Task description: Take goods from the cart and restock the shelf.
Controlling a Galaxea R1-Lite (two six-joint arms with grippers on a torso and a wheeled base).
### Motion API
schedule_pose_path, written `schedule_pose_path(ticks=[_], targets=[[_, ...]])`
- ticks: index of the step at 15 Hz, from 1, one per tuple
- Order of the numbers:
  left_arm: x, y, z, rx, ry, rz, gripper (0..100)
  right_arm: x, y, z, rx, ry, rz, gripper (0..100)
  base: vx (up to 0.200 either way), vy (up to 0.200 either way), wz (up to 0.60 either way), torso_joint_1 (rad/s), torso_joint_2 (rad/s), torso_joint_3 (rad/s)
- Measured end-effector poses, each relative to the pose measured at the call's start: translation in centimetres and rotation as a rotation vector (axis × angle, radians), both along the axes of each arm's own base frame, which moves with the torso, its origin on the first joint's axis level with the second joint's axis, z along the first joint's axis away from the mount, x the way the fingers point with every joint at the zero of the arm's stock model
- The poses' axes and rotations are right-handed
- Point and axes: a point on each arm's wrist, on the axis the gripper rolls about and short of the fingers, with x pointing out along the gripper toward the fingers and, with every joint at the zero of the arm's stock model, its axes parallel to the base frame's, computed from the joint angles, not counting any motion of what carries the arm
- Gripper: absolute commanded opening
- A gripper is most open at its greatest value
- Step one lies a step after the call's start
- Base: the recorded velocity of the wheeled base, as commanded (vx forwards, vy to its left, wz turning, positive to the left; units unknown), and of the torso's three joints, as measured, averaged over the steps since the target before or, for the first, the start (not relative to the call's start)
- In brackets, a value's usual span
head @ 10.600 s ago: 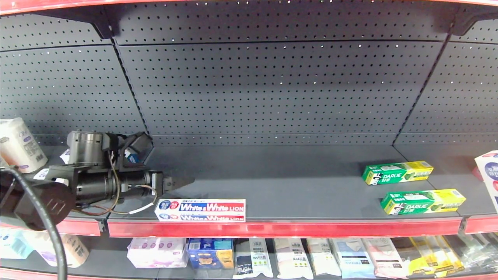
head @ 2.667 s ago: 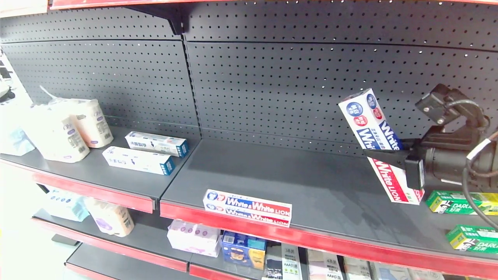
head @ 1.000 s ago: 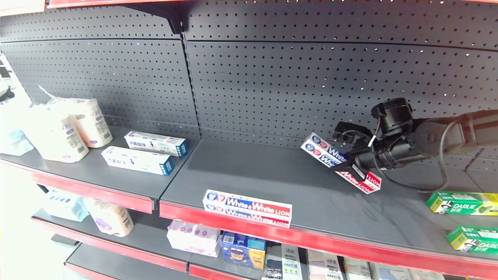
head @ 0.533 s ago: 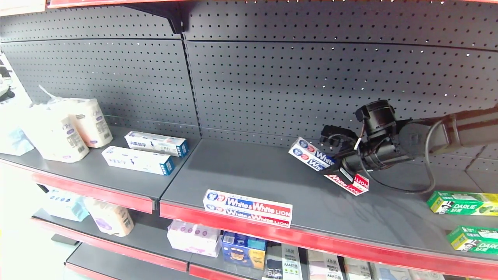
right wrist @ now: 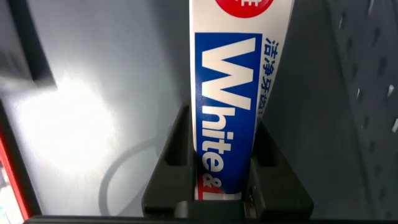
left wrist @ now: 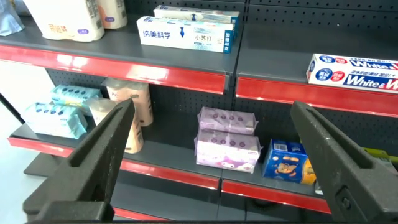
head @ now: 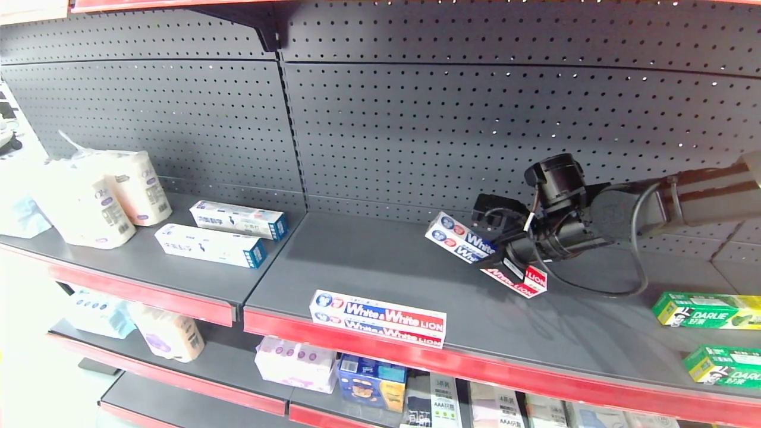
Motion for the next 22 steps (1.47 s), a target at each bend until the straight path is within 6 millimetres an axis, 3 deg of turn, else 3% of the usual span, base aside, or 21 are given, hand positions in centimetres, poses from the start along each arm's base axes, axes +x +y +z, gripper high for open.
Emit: schedule_pose_path(ticks=[10, 22], targets=[[0.0, 0.0, 0.0, 0.000, 0.000, 0.000, 100, 1.7, 4.0, -0.8, -0.021, -0.043, 0.077, 0, 0.000, 0.000, 0.00, 0.000, 0.00, 0.000], [0.0, 0.0, 0.0, 0.000, 0.000, 0.000, 100, 2.4, 6.0, -1.8, -0.059, -0.058, 0.071, 0, 0.000, 0.000, 0.00, 0.000, 0.00, 0.000]])
